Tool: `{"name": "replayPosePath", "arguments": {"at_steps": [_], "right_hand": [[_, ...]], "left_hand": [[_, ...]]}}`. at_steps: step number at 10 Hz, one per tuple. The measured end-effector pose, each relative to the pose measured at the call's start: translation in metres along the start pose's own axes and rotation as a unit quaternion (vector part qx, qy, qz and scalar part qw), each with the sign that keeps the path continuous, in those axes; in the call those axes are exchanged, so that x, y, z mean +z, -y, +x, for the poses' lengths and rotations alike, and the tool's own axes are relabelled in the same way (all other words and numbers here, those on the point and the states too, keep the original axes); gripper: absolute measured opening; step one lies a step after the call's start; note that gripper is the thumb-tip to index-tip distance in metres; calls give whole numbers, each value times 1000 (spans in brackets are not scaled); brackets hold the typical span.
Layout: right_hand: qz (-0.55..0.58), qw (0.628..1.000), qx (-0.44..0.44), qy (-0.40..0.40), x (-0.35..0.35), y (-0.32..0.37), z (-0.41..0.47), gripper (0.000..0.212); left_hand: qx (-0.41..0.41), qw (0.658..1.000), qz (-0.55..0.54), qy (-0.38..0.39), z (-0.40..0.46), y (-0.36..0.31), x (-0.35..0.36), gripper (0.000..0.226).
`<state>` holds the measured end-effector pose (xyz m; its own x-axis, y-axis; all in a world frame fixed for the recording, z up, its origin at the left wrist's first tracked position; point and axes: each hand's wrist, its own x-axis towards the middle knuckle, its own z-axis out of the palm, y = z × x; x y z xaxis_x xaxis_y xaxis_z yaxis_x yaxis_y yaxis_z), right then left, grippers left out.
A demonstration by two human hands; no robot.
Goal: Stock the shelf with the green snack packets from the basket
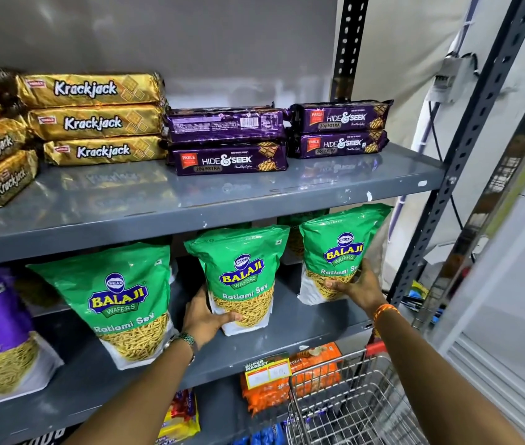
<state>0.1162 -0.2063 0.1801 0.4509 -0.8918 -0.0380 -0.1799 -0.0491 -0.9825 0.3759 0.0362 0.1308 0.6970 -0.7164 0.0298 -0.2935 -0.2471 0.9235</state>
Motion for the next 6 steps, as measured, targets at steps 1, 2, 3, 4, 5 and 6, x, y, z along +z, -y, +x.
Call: {"name": "replayPosePath", "arguments": {"at_steps": [1,2,3,4,5,6], "right_hand": [[13,1000,3,9,-1,2,-2,84],[38,999,13,-4,-1,13,-13,92],[64,997,23,-23,6,38,-42,88],[105,990,-1,-96,25,63,-88,71],[159,974,-70,-145,37,70,-119,69],[248,930,-164,-218,43,114,-159,58]], "left_hand": [[-1,1000,7,12,-1,0,-2,104],[-5,999,36,11,-15,-5,-8,110],[13,998,69,-4,-39,-17,-12,109],[66,986,138,-62,-92,-41,-26,108],[139,974,159,-79,-124,-67,-43,95],[275,939,101,-179,-159,-124,-89,72]]}}
